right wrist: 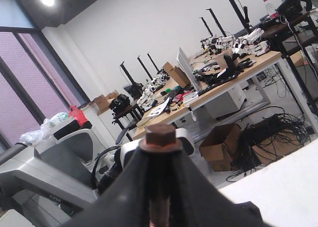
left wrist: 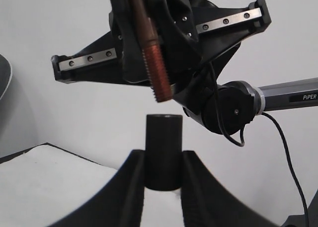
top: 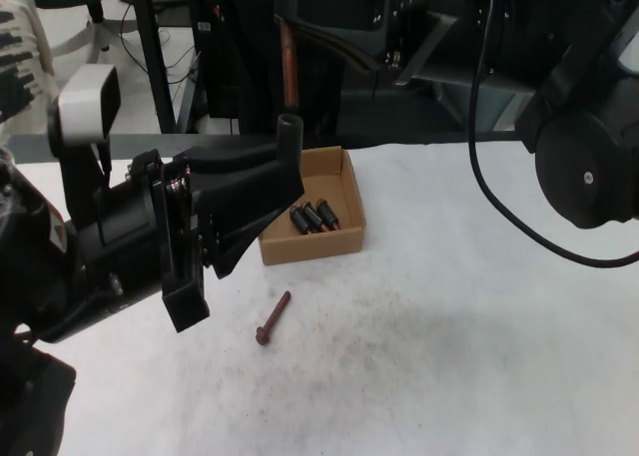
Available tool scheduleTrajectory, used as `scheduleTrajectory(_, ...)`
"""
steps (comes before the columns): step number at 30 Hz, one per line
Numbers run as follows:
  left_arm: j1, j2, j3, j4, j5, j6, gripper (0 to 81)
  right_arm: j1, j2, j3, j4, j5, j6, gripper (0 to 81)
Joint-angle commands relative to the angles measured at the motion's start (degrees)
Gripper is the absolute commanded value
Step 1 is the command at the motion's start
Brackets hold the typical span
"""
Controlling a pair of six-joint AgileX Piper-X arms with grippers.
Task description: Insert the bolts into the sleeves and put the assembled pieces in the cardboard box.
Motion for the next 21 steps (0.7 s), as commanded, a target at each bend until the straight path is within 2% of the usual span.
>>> scheduleTrajectory(1, 0.2, -0.7, -0.6, -1.1, -1.2, 0.0, 0.2, 0.1, -0.3, -0.3, -0.2, -0.4, -0.5, 0.8)
scheduleTrajectory(18, 0.2, -0.7, -2.9, -1.1, -1.2, -0.5, 0.2, 0.1, -0.3, -0.3, -0.2, -1.4, -1.8, 0.8)
scheduleTrajectory(21, 0.3, -0.7, -2.9, -1.1, -3.2, -0.5, 0.2, 0.1, -0.3, -0.3, -0.2, -2.7, -1.8, 0.8)
